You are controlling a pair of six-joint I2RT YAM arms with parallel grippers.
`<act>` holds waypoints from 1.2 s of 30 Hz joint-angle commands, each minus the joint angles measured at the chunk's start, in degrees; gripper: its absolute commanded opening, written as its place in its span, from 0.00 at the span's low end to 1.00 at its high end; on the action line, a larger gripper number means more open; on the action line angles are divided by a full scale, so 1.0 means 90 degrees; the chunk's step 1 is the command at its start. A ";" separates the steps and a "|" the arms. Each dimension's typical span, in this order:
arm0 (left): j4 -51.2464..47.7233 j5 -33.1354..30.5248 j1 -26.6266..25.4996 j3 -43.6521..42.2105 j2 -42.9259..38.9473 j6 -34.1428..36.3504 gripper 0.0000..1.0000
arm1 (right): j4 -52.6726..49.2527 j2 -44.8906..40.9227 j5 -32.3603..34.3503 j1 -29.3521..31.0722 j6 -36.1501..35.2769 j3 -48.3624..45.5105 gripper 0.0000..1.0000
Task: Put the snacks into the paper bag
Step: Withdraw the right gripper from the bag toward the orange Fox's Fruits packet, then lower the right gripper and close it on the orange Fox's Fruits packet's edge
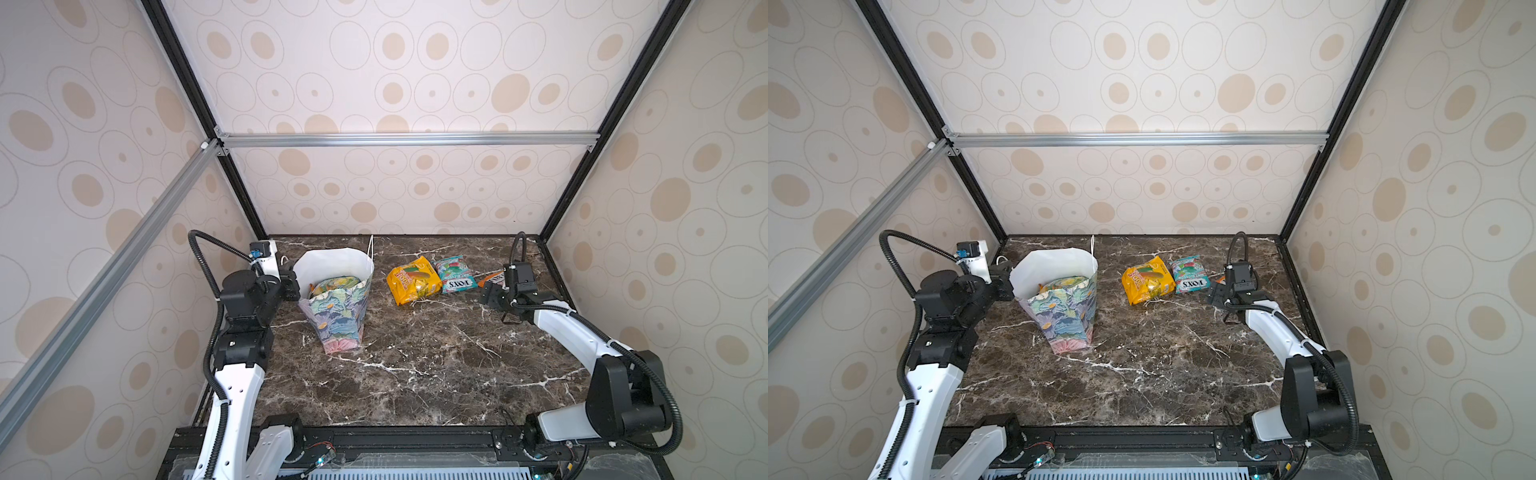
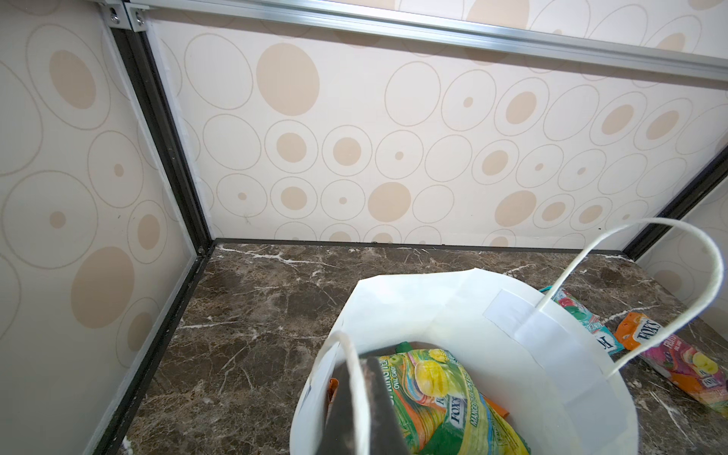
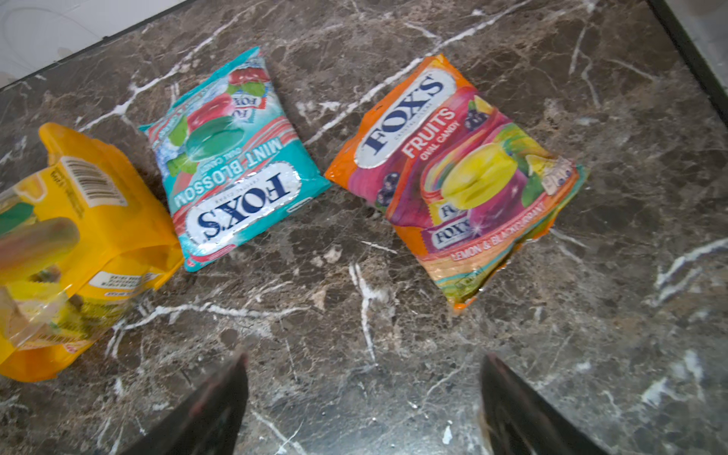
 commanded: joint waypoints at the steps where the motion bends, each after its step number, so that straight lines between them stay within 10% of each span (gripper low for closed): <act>1: 0.0019 -0.0040 0.0052 0.0117 -0.0076 -0.0008 0.00 | 0.0044 -0.0112 -0.0526 -0.0489 0.0326 -0.0256 0.91; 14: 0.0028 0.0052 0.0053 0.0121 -0.0119 -0.0003 0.00 | 0.1314 -0.1337 -0.1729 -0.1595 0.1387 -0.2055 0.89; 36: 0.0015 -0.0013 0.0052 0.0096 -0.0185 0.0031 0.00 | 0.2897 -0.0101 -0.2796 -0.2082 0.2127 -0.2247 0.83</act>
